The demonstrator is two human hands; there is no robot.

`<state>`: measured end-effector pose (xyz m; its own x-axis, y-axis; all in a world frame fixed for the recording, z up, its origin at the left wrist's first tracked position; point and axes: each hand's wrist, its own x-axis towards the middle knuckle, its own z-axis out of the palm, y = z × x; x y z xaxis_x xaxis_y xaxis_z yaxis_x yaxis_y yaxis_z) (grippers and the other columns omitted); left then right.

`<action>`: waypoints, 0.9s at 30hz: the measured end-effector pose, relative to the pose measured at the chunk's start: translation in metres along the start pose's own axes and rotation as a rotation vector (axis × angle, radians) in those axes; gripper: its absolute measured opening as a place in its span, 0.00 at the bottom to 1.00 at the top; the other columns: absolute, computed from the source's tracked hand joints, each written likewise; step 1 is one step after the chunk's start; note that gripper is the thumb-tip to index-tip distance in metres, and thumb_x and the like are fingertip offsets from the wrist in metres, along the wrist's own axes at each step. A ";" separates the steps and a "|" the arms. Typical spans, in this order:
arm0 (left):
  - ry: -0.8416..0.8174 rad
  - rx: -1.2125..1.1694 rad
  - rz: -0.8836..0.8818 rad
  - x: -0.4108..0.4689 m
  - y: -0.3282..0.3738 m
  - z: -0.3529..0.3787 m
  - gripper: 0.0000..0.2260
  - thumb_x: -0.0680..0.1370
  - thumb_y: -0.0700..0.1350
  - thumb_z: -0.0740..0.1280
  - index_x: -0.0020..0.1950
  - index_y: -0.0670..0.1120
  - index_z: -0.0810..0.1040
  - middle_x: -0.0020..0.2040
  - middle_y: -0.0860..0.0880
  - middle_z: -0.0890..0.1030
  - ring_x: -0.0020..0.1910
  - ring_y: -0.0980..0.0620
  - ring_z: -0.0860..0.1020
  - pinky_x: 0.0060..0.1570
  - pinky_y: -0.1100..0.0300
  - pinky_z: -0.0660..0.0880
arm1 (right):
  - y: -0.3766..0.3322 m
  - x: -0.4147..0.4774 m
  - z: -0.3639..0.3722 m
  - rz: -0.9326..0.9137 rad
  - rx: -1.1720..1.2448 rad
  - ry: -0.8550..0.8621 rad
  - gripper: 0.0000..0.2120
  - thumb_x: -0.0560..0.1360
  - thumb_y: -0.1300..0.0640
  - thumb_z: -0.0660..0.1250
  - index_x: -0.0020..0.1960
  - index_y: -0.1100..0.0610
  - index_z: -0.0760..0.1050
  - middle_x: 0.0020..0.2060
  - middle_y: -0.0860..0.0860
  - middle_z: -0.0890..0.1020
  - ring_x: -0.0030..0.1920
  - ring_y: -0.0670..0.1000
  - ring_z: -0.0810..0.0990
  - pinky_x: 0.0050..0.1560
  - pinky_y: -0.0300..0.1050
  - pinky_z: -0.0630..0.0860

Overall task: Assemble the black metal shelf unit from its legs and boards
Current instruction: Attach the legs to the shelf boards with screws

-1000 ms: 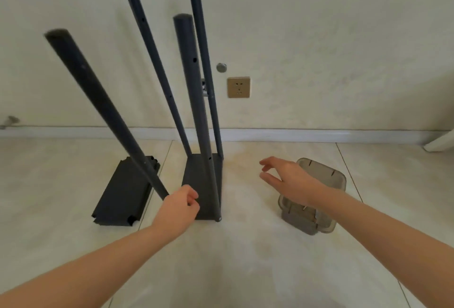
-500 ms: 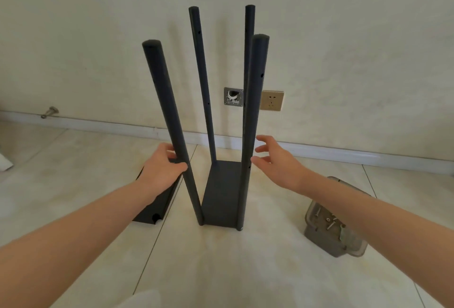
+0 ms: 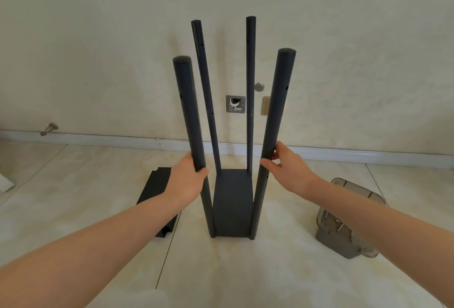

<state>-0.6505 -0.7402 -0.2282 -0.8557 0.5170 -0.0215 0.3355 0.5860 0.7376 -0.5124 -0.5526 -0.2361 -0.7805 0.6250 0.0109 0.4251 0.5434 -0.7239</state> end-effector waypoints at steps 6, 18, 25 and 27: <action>-0.059 0.016 0.058 -0.014 0.003 0.005 0.15 0.81 0.43 0.67 0.67 0.42 0.72 0.52 0.52 0.76 0.60 0.45 0.80 0.61 0.50 0.77 | 0.003 -0.025 -0.012 0.046 -0.022 0.006 0.16 0.81 0.51 0.63 0.66 0.54 0.68 0.52 0.46 0.76 0.45 0.46 0.77 0.42 0.35 0.76; -0.049 0.015 0.173 -0.035 0.000 -0.018 0.18 0.81 0.41 0.68 0.69 0.43 0.69 0.62 0.45 0.80 0.60 0.44 0.81 0.62 0.46 0.78 | -0.033 -0.106 -0.020 0.038 0.028 -0.153 0.17 0.82 0.53 0.60 0.70 0.51 0.63 0.54 0.49 0.79 0.50 0.50 0.83 0.46 0.41 0.82; -0.052 -0.085 0.111 -0.032 -0.008 -0.036 0.16 0.80 0.38 0.68 0.68 0.43 0.71 0.58 0.48 0.80 0.63 0.45 0.79 0.65 0.47 0.73 | -0.072 -0.144 -0.014 -0.125 0.009 -0.231 0.13 0.83 0.52 0.59 0.66 0.52 0.67 0.52 0.52 0.83 0.51 0.50 0.83 0.55 0.47 0.81; -0.052 -0.099 0.078 -0.030 -0.012 -0.038 0.16 0.80 0.38 0.68 0.67 0.42 0.72 0.60 0.46 0.80 0.64 0.44 0.78 0.66 0.48 0.72 | -0.081 -0.151 -0.009 -0.148 0.027 -0.250 0.13 0.83 0.52 0.58 0.67 0.52 0.67 0.55 0.52 0.83 0.54 0.49 0.82 0.56 0.41 0.78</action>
<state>-0.6441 -0.7865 -0.2106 -0.8064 0.5914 0.0055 0.3573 0.4798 0.8013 -0.4252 -0.6858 -0.1732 -0.9232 0.3809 -0.0505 0.2887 0.6010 -0.7453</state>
